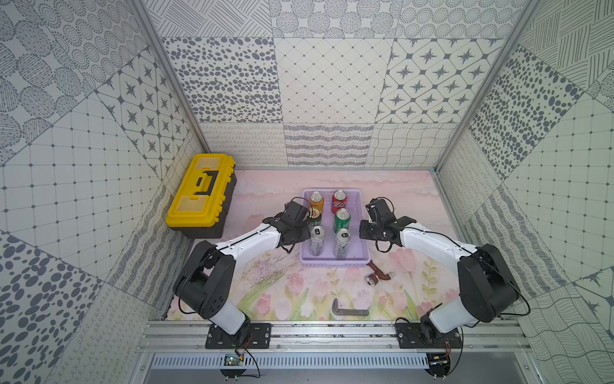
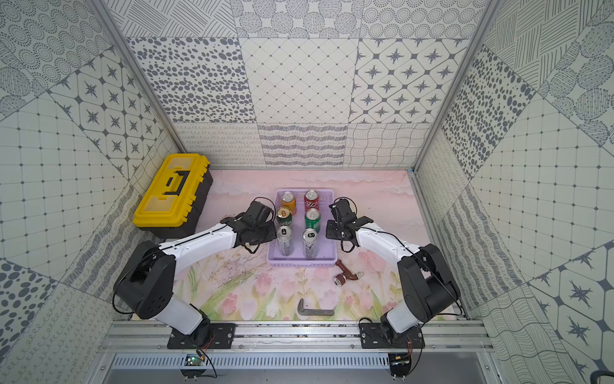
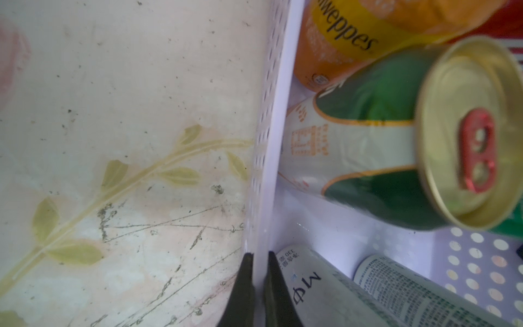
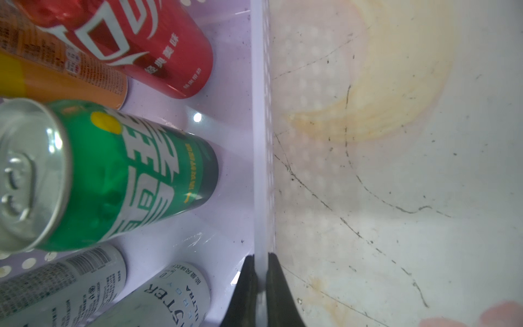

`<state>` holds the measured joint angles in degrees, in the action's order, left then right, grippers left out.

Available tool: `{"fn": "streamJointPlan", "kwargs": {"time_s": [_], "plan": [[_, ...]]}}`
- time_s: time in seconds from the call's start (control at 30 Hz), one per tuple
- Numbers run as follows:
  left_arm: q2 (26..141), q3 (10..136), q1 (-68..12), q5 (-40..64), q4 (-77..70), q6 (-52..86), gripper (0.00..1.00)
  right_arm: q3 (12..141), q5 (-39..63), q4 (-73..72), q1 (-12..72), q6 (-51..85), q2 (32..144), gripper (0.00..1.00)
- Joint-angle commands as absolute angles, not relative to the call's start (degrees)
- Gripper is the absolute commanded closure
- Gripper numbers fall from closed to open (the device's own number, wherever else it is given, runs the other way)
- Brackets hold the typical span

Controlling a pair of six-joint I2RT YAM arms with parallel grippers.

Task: Take out the drinks from the basket
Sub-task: Move the basket to the center of the board.

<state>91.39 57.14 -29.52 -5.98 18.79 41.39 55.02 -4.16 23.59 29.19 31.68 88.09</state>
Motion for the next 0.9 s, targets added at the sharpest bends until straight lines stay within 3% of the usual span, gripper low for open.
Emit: {"fn": "streamJointPlan", "kwargs": {"time_s": [0.0, 0.2, 0.43, 0.57, 0.63, 0.77, 0.87], "plan": [[90.66, 55.95, -31.02, -6.39, 27.56, 48.78, 1.00, 54.42, -5.41, 24.97, 29.60, 33.53, 86.04, 1.00], [90.66, 57.35, -31.64, -8.22, 28.97, 48.65, 0.99, 55.84, -6.20, 24.36, 29.54, 33.05, 85.46, 0.97], [88.00, 61.37, -31.55, -13.49, 32.65, 46.63, 0.63, 58.45, -9.54, 24.26, 29.08, 32.46, 81.88, 0.48], [84.07, 63.46, -31.38, -15.53, 34.23, 45.48, 0.33, 59.14, -9.87, 24.17, 28.53, 30.80, 77.60, 0.32], [81.44, 64.22, -31.38, -15.65, 34.28, 44.25, 0.01, 59.82, -6.16, 24.20, 28.64, 27.48, 76.26, 0.30], [76.96, 65.25, -31.38, -15.55, 34.23, 42.64, 0.00, 58.85, 2.77, 21.90, 30.79, 22.44, 73.82, 0.28], [74.41, 65.13, -31.38, -17.42, 34.85, 42.99, 0.00, 59.33, 2.22, 22.78, 35.47, 18.72, 72.77, 0.26]]}}
